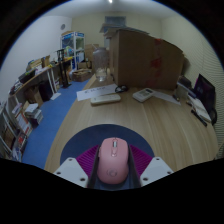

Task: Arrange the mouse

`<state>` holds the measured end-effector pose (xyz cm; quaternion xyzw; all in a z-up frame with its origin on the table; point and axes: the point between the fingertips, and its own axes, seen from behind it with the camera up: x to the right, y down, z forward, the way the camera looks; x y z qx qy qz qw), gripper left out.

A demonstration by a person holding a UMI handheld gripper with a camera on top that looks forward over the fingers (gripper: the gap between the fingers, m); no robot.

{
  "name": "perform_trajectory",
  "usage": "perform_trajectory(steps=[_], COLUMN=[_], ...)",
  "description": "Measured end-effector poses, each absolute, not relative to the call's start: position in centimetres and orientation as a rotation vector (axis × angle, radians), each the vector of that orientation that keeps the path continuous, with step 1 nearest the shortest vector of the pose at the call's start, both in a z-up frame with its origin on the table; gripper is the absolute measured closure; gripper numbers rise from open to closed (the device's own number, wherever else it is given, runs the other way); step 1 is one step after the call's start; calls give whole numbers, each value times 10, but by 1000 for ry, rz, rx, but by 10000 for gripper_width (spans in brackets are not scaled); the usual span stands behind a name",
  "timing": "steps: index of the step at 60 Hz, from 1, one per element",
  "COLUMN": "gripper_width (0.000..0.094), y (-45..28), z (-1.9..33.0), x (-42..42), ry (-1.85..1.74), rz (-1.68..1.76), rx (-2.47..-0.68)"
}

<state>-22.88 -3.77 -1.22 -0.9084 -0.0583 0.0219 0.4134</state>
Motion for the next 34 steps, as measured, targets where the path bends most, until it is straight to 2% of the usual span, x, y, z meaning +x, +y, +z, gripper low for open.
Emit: perform_trajectory(steps=[2, 8, 22, 34], gripper_width=[371, 76, 99, 101], y=[-41, -53, -116, -161], z=[-12, -1, 60, 91], x=[-227, -226, -210, -177], ry=[-140, -102, -68, -51], rz=[55, 128, 186, 176], rx=[-2306, -2341, -2378, -2400])
